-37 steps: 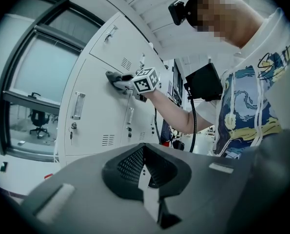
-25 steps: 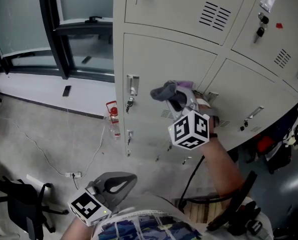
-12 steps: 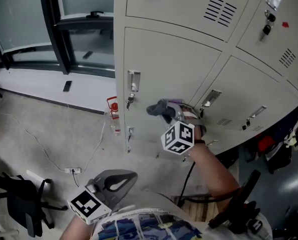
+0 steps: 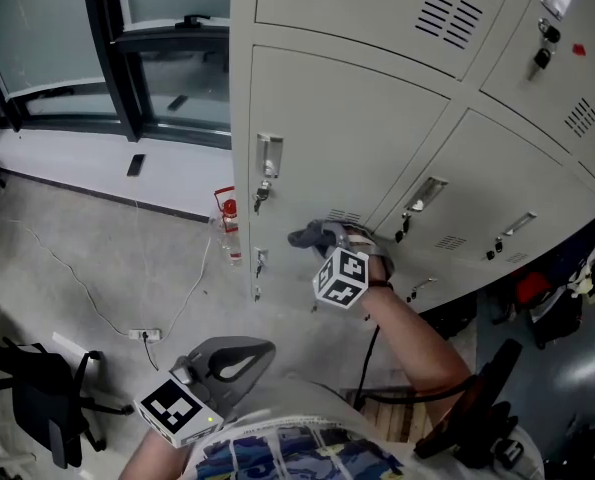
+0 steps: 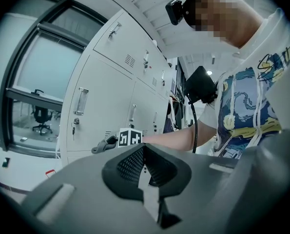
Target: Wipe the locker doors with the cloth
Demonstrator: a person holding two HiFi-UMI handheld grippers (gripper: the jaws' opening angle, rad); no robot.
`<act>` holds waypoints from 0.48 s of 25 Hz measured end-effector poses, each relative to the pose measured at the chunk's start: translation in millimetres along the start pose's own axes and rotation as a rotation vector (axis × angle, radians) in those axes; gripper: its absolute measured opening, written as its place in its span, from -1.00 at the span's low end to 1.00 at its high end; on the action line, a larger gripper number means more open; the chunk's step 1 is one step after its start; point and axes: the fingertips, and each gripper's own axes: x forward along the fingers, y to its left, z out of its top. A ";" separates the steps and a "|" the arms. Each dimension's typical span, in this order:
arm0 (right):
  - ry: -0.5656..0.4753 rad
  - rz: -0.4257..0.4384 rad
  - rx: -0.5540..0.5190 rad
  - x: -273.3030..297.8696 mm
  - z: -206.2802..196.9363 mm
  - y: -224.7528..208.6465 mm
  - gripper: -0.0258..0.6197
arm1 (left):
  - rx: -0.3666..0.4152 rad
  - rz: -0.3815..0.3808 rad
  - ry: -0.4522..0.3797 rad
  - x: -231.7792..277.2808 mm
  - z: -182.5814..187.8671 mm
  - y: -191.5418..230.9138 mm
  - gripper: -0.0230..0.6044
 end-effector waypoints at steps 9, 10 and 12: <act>-0.070 0.011 -0.026 -59.8 38.5 -20.2 -0.57 | -0.027 0.001 -0.037 -6.8 3.6 0.1 -0.92; -0.094 -0.021 -0.034 -77.2 50.0 -32.0 -0.57 | -0.031 -0.001 -0.038 -7.0 3.1 -0.1 -0.92; -0.136 -0.101 -0.038 -113.7 70.3 -62.4 -0.57 | -0.025 -0.014 -0.036 -6.0 3.0 -0.8 -0.92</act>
